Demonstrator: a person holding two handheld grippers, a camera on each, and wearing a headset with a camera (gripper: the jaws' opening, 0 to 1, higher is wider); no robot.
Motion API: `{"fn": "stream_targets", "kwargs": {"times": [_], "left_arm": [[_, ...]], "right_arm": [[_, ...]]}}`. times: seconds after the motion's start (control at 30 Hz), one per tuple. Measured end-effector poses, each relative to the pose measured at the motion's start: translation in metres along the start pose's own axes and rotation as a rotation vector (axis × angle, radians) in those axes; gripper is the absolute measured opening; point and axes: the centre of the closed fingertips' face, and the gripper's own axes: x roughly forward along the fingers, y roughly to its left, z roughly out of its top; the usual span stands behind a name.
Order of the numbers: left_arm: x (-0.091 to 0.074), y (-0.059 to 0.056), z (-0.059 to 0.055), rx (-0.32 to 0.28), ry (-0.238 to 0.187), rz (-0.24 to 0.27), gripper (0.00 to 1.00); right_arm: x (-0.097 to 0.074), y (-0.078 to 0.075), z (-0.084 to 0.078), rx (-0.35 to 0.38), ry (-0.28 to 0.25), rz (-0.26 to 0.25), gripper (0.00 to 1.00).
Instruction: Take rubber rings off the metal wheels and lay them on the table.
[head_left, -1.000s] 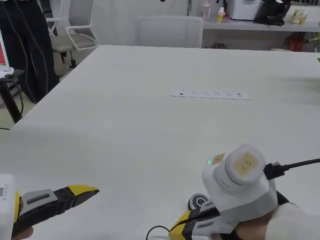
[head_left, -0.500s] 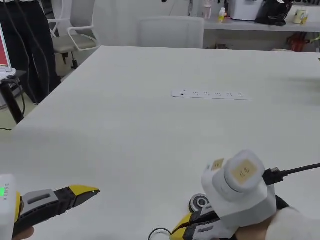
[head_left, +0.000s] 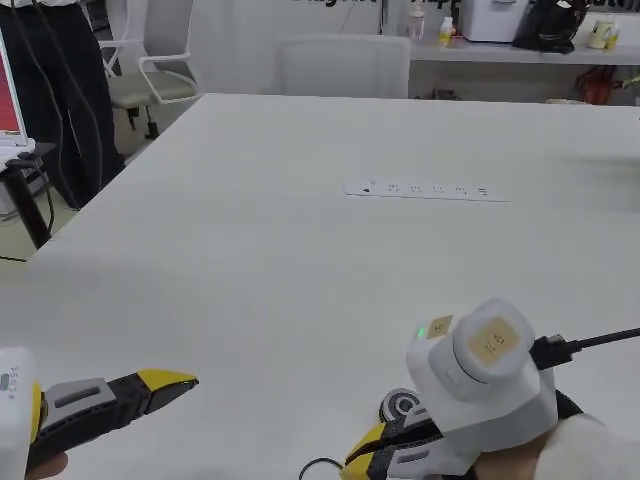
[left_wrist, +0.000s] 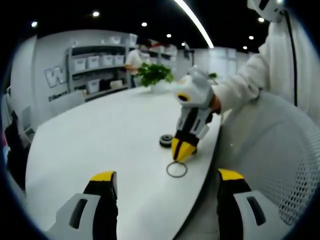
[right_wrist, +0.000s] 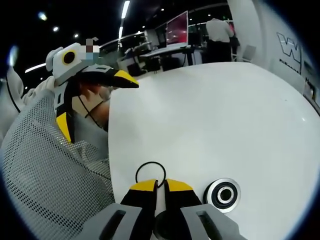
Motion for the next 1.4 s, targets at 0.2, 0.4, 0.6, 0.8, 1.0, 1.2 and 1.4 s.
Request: {"fn": "stream_targets", "kwargs": {"times": [0.2,0.4,0.6,0.8,1.0,1.2,1.4], "left_arm": [[0.000,0.000,0.001,0.003,0.001,-0.001,0.83],[0.001,-0.001,0.001,0.003,0.001,-0.004,0.83],[0.001,-0.001,0.002,0.006,0.001,-0.006,0.82],[0.001,-0.001,0.002,0.010,0.003,-0.008,0.82],[0.002,-0.002,0.003,0.013,0.004,-0.013,0.82],[0.004,-0.002,0.003,0.014,0.003,-0.017,0.82],[0.005,-0.003,0.003,0.015,0.003,-0.025,0.82]], "right_arm": [[-0.007,-0.002,0.008,0.013,-0.027,-0.009,0.03],[-0.016,-0.001,0.019,0.018,-0.062,-0.011,0.06],[-0.027,-0.002,0.030,0.020,-0.100,-0.021,0.07],[-0.039,0.000,0.043,0.017,-0.143,-0.026,0.08],[-0.051,0.002,0.054,0.000,-0.181,-0.039,0.09],[-0.066,0.008,0.065,0.027,-0.244,-0.031,0.09],[-0.082,0.011,0.080,0.020,-0.302,-0.044,0.09]]}}
